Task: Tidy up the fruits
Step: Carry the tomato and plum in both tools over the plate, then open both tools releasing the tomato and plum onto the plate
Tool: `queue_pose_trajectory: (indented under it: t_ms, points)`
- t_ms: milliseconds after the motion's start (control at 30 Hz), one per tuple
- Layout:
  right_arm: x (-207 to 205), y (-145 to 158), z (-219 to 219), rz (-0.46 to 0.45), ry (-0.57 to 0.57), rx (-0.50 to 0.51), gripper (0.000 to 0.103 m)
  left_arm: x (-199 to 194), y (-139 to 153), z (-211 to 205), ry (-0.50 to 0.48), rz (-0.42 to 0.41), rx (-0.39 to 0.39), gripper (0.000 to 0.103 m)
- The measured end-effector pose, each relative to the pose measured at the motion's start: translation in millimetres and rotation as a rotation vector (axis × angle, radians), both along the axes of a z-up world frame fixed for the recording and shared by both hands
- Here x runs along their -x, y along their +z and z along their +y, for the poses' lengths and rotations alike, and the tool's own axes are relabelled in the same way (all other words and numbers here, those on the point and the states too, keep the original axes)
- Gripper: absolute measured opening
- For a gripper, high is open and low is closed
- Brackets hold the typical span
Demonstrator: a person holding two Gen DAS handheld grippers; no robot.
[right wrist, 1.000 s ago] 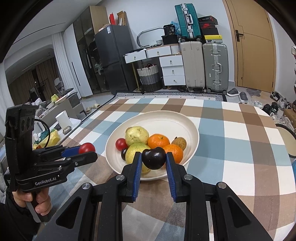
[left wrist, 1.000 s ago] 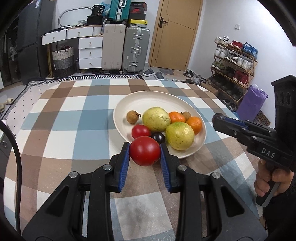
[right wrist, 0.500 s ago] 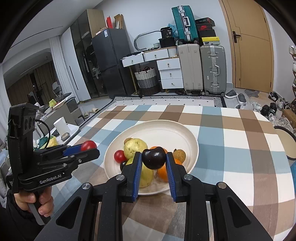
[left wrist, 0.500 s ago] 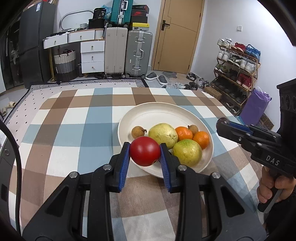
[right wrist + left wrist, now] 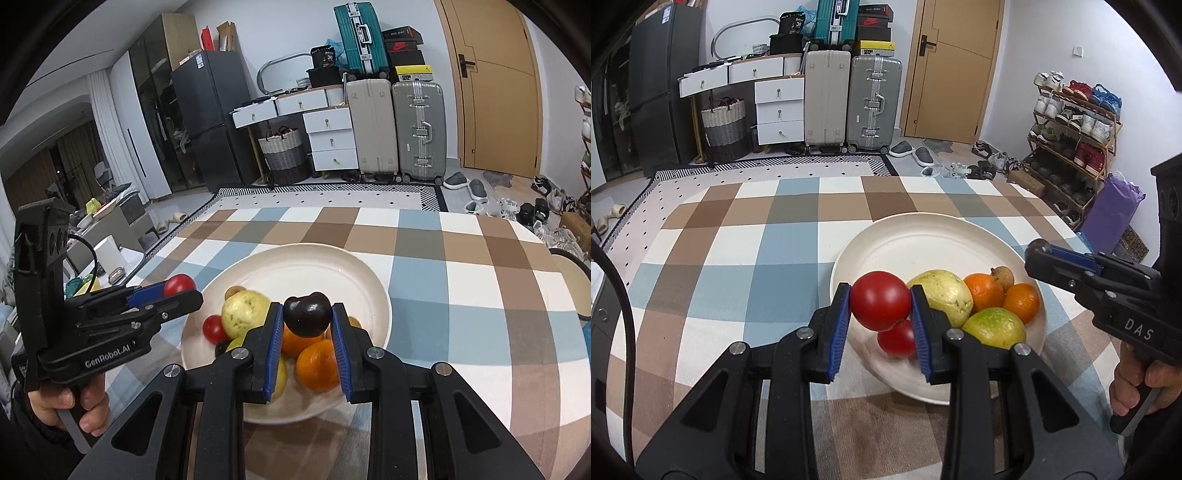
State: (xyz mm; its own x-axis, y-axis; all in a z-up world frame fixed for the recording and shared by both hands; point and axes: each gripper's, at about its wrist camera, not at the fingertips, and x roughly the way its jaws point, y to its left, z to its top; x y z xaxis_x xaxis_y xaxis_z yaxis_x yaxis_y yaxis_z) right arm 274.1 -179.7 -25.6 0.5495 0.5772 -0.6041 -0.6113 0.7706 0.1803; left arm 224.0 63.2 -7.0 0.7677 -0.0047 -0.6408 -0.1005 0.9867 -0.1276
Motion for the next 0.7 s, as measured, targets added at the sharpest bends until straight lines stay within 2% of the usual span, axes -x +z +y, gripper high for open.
queue_pose_trajectory:
  t_ms: [233,700]
  points:
    - [-20,-9,8,0.043,-0.03,-0.007,0.027,-8,-9,2,-0.004,0.012,-0.001,0.029]
    - [-33,-22,19,0.077,-0.029,0.013,0.027,-16,-22,-5,-0.013,0.057,-0.035,0.029]
